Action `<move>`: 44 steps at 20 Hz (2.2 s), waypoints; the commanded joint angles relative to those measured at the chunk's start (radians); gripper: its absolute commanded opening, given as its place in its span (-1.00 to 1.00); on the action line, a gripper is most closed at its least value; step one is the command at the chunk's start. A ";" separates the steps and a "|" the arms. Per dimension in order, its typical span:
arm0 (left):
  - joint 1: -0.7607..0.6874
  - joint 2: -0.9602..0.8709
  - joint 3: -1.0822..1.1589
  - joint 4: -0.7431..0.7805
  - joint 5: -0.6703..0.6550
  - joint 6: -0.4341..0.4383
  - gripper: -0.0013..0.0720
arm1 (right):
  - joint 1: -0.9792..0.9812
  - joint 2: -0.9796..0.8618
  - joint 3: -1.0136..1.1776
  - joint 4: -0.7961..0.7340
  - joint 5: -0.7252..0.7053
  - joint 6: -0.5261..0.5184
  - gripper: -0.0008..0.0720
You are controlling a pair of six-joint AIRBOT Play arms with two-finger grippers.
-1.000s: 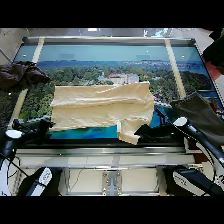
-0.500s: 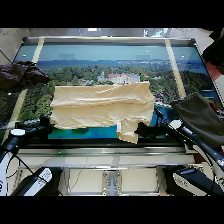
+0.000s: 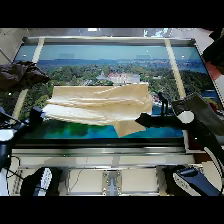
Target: Fold the shirts.
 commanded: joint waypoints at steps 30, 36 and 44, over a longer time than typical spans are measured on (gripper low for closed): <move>-0.234 -0.731 0.477 0.866 0.100 -0.338 -0.57 | -0.001 -0.960 0.845 -0.163 -0.176 -0.065 -0.59; -0.229 -0.644 0.605 0.866 0.088 -0.338 0.97 | -0.057 -0.884 1.006 -0.254 0.053 -0.066 0.19; -0.380 -0.529 0.610 0.855 -0.014 -0.188 0.97 | -0.328 -0.930 1.040 -0.180 0.427 -0.020 0.51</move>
